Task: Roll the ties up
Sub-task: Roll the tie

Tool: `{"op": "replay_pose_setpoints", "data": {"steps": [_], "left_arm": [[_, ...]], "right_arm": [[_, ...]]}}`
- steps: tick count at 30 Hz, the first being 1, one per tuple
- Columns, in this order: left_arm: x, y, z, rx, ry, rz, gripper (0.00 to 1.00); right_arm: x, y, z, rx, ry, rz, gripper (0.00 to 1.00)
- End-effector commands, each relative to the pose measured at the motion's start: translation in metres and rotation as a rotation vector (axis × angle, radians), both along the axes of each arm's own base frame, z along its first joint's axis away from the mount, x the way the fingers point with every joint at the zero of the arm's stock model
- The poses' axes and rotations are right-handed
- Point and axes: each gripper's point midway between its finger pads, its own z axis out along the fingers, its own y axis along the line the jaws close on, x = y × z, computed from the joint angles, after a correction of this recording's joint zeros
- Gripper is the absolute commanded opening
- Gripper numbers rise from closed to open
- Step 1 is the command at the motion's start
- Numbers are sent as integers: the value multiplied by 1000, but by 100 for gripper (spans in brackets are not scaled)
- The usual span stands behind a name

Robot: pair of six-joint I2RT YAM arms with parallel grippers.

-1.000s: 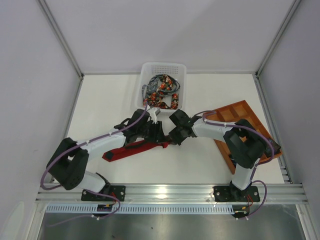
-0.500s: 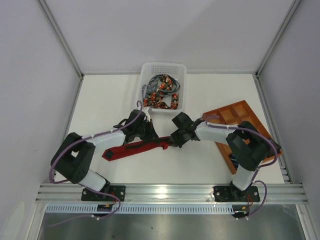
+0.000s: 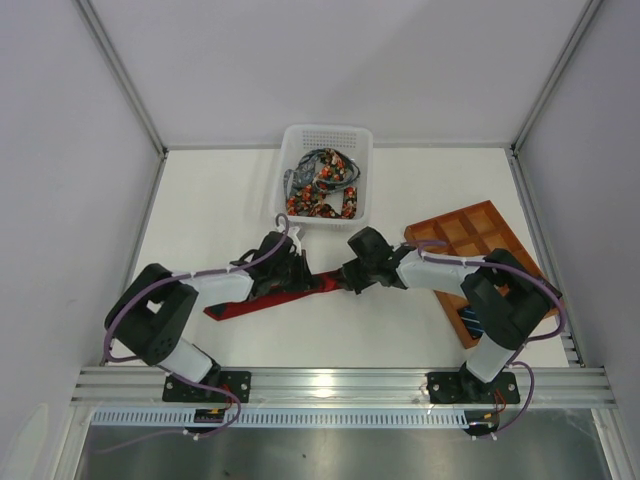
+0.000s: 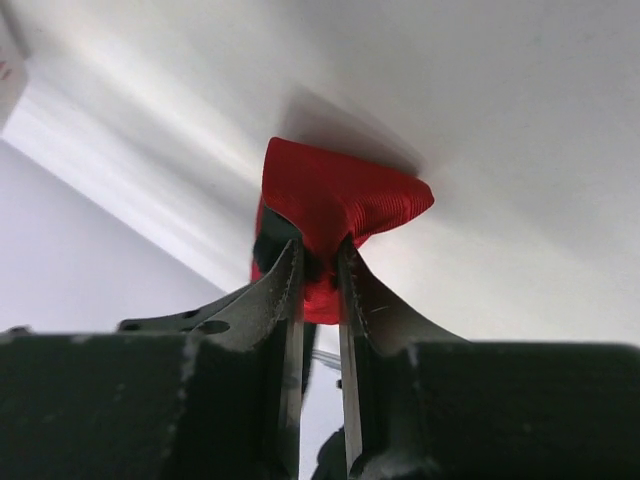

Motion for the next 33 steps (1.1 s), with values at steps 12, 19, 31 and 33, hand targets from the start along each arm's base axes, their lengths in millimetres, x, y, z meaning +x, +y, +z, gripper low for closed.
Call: {"op": "replay_pose_setpoints", "data": {"steps": [12, 19, 31, 33], "left_arm": [[-11, -4, -20, 0, 34, -15, 1], [-20, -5, -27, -2, 54, -19, 1], [-21, -4, -15, -4, 30, -32, 1], [-19, -2, -8, 6, 16, -29, 1]], "right_arm": [[34, 7, 33, 127, -157, -238, 0], [42, 17, 22, 78, -153, -219, 0], [11, 5, -30, -152, -65, -86, 1], [8, -3, -35, -157, -51, -77, 3]]}}
